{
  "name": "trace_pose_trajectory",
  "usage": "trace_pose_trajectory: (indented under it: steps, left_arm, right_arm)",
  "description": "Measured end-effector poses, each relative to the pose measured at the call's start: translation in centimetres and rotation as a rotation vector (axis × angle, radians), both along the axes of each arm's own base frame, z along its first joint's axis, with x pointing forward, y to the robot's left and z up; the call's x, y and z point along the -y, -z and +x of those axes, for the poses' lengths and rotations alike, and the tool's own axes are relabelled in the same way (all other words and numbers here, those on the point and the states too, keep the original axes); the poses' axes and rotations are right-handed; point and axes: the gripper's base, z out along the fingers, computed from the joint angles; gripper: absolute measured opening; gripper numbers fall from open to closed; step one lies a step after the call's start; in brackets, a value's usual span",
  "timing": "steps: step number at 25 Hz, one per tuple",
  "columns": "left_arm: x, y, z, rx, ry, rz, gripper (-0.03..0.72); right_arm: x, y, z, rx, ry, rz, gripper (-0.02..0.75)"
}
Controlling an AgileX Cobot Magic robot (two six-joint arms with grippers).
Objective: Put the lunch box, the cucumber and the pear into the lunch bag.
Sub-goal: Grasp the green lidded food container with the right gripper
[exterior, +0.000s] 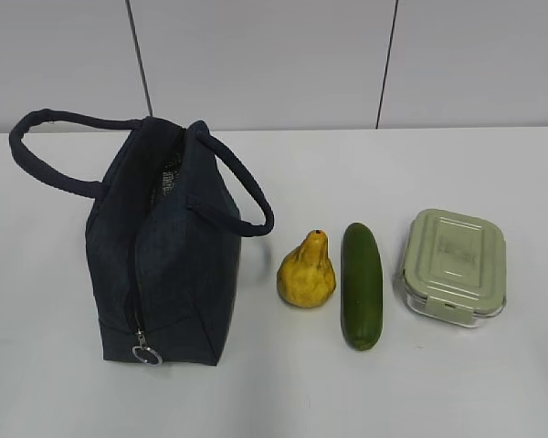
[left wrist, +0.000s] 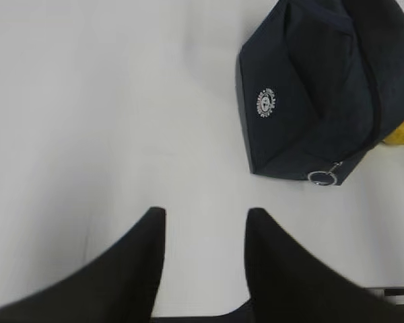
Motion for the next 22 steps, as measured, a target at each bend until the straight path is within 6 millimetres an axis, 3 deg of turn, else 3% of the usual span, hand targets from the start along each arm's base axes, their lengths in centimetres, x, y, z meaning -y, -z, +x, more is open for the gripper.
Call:
trace_pose_trajectory:
  steps: [5, 12, 17, 22]
  left_arm:
    - [0.6, -3.2, 3.1, -0.067, 0.024, -0.05, 0.376]
    - [2.2, -7.3, 9.7, -0.206, 0.156, -0.125, 0.393]
    - [3.6, -8.9, 14.6, -0.265, 0.225, -0.14, 0.393]
    - [6.4, -8.9, 19.9, -0.339, 0.312, -0.125, 0.398]
  right_arm:
    - [0.0, 0.0, 0.0, 0.0, 0.0, 0.0, 0.424]
    - [0.0, 0.0, 0.0, 0.0, 0.0, 0.0, 0.424]
    - [0.0, 0.0, 0.0, 0.0, 0.0, 0.0, 0.424]
    - [0.0, 0.0, 0.0, 0.0, 0.0, 0.0, 0.424]
